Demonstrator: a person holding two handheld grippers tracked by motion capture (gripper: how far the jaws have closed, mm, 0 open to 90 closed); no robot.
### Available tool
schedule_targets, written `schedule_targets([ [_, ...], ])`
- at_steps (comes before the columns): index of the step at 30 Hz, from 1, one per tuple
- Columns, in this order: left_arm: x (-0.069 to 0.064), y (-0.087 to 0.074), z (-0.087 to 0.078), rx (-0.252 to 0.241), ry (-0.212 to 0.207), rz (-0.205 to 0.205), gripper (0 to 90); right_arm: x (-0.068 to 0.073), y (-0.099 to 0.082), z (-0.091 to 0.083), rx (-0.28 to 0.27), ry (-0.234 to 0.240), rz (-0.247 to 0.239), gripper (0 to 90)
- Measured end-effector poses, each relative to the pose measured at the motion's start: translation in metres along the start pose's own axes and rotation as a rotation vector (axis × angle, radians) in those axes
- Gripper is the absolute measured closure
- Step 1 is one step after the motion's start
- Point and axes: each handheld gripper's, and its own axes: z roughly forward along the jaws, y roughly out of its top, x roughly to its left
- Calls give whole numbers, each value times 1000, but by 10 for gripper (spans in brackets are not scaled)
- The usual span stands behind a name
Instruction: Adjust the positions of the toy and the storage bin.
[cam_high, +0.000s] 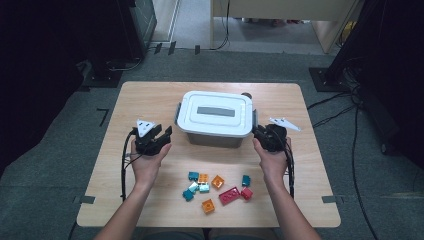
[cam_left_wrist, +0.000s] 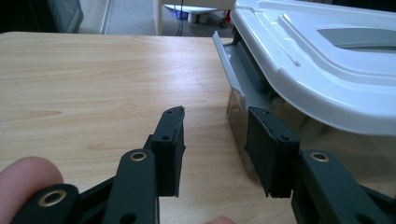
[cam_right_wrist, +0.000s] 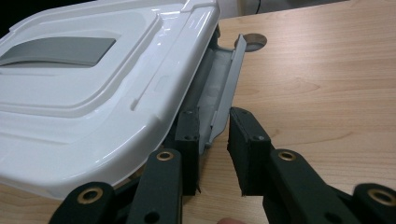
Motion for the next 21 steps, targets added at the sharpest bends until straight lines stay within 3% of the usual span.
schedule_targets([
  [2,-1,1,10,3,6,-12,602,-1,1,0,3,-4,3,787],
  [6,-3,1,16,-5,-10,12,746,-3,1,-1,5,12,-1,791],
  [11,-1,1,23,20,-22,22,800,-3,1,-1,7,17,9,795],
  [13,-1,-2,26,46,-20,46,812,-3,0,-1,6,21,18,796],
  [14,-2,-4,26,53,-12,82,823,-2,-1,-2,4,28,19,795],
  [18,2,-2,21,35,-13,64,770,-1,-3,-5,8,41,21,796],
  [19,7,1,16,26,-15,35,753,-1,-4,-5,7,42,20,796],
  [21,9,2,14,13,-24,20,727,-1,-4,-6,10,47,28,796],
])
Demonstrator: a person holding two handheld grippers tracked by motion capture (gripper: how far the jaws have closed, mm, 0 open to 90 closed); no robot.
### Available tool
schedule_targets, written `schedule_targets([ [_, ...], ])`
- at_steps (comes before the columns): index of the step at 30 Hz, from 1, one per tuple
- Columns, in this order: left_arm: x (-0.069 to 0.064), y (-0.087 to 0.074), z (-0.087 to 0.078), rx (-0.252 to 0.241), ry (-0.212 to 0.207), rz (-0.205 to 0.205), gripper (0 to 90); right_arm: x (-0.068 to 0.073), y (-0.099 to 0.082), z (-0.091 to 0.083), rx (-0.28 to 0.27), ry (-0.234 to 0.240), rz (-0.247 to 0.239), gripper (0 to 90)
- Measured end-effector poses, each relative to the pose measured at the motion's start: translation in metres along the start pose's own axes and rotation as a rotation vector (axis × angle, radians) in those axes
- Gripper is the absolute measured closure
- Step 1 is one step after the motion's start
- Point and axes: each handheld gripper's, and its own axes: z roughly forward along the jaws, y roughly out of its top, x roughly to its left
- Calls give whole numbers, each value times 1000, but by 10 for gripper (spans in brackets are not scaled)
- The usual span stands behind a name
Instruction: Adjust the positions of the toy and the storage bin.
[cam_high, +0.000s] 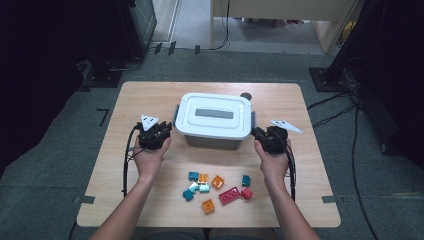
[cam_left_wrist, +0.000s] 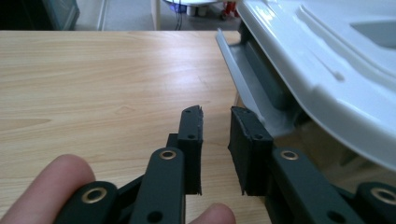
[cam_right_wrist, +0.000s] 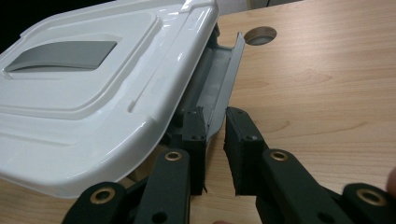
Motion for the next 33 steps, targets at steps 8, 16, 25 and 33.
schedule_targets([
  [8,2,3,-6,-22,-27,-10,723,2,-1,-4,15,3,-13,795],
  [16,-6,-2,-22,-54,-45,39,694,-4,-1,-9,24,9,-31,803],
  [25,-11,-5,-25,-3,-100,39,645,-5,-4,-13,35,33,-46,816],
  [33,-6,-7,-28,22,-141,-20,696,-3,-7,-18,53,54,-44,811],
])
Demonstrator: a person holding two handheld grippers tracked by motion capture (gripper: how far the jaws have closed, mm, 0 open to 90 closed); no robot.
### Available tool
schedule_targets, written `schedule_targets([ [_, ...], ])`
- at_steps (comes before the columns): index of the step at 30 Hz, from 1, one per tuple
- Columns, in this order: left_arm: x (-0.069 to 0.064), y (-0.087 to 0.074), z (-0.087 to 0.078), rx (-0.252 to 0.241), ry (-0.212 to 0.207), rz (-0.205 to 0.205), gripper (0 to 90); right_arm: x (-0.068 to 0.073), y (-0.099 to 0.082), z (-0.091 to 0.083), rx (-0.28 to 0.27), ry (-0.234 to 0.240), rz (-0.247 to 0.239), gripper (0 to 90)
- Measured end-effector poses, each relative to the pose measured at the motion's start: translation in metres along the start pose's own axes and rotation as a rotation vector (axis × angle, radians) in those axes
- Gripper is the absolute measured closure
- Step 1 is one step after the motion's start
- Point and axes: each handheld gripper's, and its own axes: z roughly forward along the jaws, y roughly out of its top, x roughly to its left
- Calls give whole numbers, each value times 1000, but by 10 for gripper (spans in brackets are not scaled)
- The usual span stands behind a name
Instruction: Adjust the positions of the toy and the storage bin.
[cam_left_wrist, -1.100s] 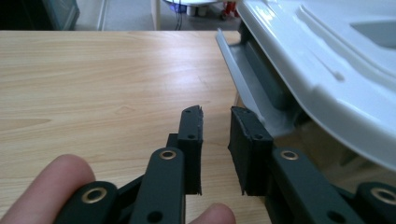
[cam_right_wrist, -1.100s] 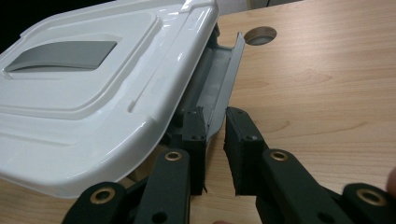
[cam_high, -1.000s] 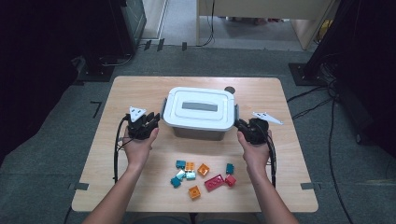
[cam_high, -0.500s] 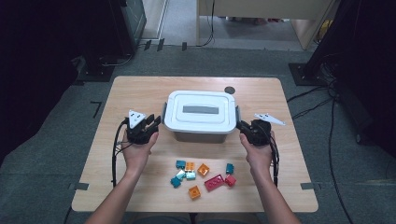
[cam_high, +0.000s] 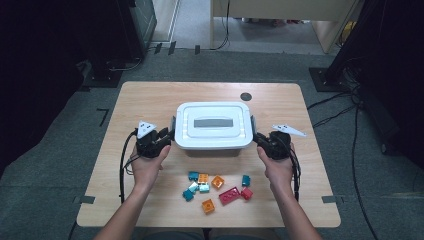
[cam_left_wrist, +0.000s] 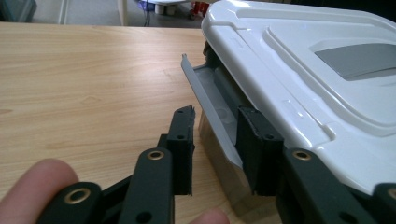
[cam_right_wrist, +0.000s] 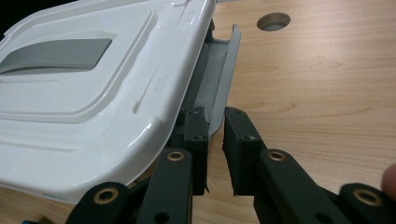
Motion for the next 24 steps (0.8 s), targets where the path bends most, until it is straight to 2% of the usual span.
schedule_targets([
  [4,3,1,-3,21,-22,-23,741,2,-3,-2,3,16,11,810],
  [6,6,1,-6,39,-34,-37,747,5,-6,-4,9,28,33,810],
  [12,12,1,-15,72,-31,-53,760,12,-11,-8,10,49,41,818],
  [13,12,0,-16,74,-29,-57,764,14,-12,-11,9,74,60,819],
  [17,16,-2,-21,83,-43,-70,762,20,-13,-13,8,63,42,820],
  [24,21,-4,-33,91,-44,-88,764,26,-23,-14,30,87,68,818],
])
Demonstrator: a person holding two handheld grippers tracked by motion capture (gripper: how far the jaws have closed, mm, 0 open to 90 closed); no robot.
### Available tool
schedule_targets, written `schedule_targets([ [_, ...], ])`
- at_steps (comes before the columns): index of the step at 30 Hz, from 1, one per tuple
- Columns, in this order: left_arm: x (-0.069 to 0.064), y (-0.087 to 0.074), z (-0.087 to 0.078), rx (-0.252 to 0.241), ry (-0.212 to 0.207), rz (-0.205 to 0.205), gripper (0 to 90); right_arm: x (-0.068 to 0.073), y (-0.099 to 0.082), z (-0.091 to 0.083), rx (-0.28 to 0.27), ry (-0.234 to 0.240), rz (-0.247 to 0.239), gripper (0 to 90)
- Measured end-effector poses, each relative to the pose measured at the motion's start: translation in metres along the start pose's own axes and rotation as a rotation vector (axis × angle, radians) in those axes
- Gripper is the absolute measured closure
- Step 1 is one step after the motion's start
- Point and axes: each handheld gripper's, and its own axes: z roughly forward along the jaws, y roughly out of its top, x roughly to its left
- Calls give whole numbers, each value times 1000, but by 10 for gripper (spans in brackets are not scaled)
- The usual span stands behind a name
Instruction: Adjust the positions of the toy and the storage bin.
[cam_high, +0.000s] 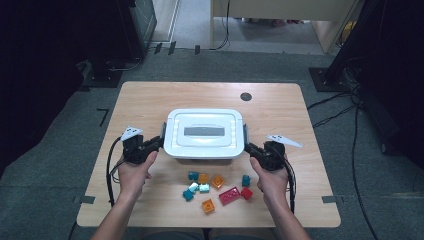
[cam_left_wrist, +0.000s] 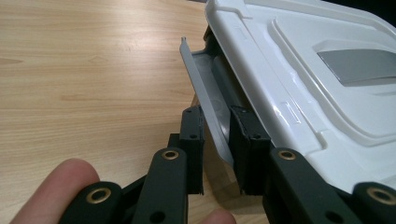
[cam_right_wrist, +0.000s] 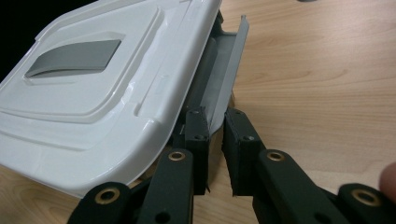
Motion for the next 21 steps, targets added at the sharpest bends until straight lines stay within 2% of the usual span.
schedule_targets([
  [11,4,-6,-14,21,-14,-14,764,9,-11,-6,13,27,19,817],
  [21,4,-14,-25,15,-19,-26,765,14,-18,-11,15,41,25,817],
])
